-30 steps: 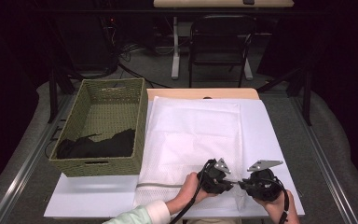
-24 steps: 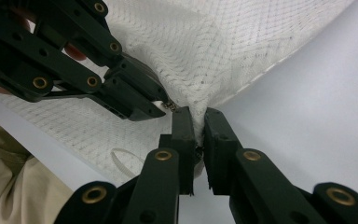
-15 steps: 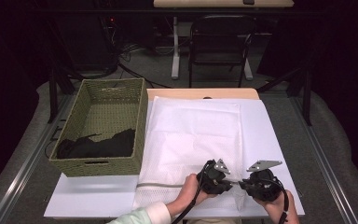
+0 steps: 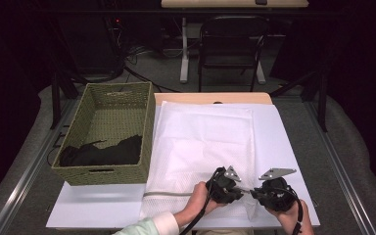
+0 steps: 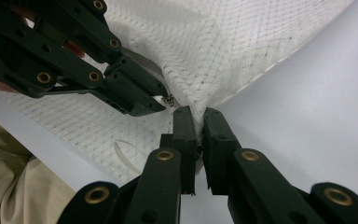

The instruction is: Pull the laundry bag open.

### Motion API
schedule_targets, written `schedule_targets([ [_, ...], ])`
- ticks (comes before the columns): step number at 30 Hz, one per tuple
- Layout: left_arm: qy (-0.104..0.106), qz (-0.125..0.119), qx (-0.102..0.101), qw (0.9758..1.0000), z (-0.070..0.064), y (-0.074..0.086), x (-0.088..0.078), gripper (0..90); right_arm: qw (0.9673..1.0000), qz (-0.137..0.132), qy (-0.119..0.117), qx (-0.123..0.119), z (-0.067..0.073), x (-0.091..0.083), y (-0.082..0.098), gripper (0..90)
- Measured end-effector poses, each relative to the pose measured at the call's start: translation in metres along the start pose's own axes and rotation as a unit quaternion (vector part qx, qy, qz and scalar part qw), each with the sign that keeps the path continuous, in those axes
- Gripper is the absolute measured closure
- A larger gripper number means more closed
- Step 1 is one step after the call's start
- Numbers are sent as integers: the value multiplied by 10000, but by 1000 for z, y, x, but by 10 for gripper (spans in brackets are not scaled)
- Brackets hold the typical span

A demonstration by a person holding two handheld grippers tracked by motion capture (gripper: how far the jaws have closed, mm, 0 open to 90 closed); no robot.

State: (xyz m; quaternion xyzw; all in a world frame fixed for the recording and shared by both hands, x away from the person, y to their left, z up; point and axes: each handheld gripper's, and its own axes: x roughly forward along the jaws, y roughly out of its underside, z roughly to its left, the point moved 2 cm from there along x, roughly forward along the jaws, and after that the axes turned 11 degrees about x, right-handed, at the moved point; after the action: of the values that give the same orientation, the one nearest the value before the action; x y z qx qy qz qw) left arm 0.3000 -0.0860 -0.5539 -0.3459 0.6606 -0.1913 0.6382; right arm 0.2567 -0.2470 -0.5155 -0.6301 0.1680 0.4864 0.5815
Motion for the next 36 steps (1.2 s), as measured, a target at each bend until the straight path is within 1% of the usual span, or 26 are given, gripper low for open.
schedule_targets([
  [2,46,-31,-14,10000,0,-1,1,867,10000,-10,18,-14,0,0,0,852],
  [3,28,7,4,10000,-1,-1,1,867,10000,-18,0,21,1,0,1,852],
  [4,21,-5,31,10000,-2,-2,1,867,10000,-29,3,-9,1,0,1,852],
  [6,31,54,156,9999,-3,-3,0,866,10000,-58,29,-27,1,-1,1,853],
  [7,91,-49,54,9999,-5,-3,1,866,10000,-58,29,-27,1,-1,1,853],
  [8,72,77,170,9998,-4,-3,-1,866,10000,-61,27,-27,1,-1,1,853],
  [13,61,79,177,9998,-4,-3,-1,865,10000,-67,-8,-5,0,-1,1,854],
  [14,27,-46,-101,9999,1,0,1,865,10000,-67,-8,-5,0,-1,1,854],
  [15,27,-46,-101,9999,1,0,1,869,10000,-67,-8,-5,0,-1,1,854],
  [16,3,-44,-93,9999,1,1,1,869,9999,-20,79,-127,3,0,2,855],
  [17,-15,-32,-49,10000,1,1,0,869,9999,-21,84,-139,3,0,2,856],
  [18,-15,-32,-49,10000,1,1,0,869,9999,-21,84,-139,3,0,2,856],
  [19,-44,-62,-103,9999,0,1,0,870,9999,-16,84,-130,3,1,2,856],
  [21,-27,-29,-75,10000,0,1,0,870,9999,-25,71,-107,3,1,2,856],
  [23,-66,-25,-88,9999,-1,1,0,870,9999,-22,100,-133,3,1,2,857],
  [24,-282,111,-29,9995,3,3,-2,872,9997,-18,195,-123,3,0,2,858],
  [25,-282,111,-29,9995,3,3,-2,872,9992,-40,363,-171,2,-1,2,859],
  [26,-284,139,-164,9994,9,7,-2,871,9995,-56,312,-33,-2,-3,2,858],
  [27,-177,86,-343,9992,15,11,-4,871,9995,-56,312,-33,-2,-3,2,858],
  [28,-177,86,-343,9992,15,11,-4,871,9995,-56,312,-33,-2,-3,2,858],
  [29,-177,86,-343,9992,15,11,-4,871,9998,-98,180,74,-5,-3,3,858],
  [31,-177,86,-343,9992,15,11,-4,871,9998,-98,180,74,-5,-3,3,858],
  [32,-93,117,-370,9992,17,18,-11,871,9998,-98,180,74,-5,-3,3,858],
  [33,-93,117,-370,9992,17,18,-11,869,9998,-98,180,74,-5,-3,3,858],
  [34,-83,128,-351,9993,16,19,-13,868,9997,-23,225,-12,-6,0,4,854],
  [36,-43,140,-363,9992,16,20,-13,868,9996,-17,266,-25,-6,0,4,854],
])
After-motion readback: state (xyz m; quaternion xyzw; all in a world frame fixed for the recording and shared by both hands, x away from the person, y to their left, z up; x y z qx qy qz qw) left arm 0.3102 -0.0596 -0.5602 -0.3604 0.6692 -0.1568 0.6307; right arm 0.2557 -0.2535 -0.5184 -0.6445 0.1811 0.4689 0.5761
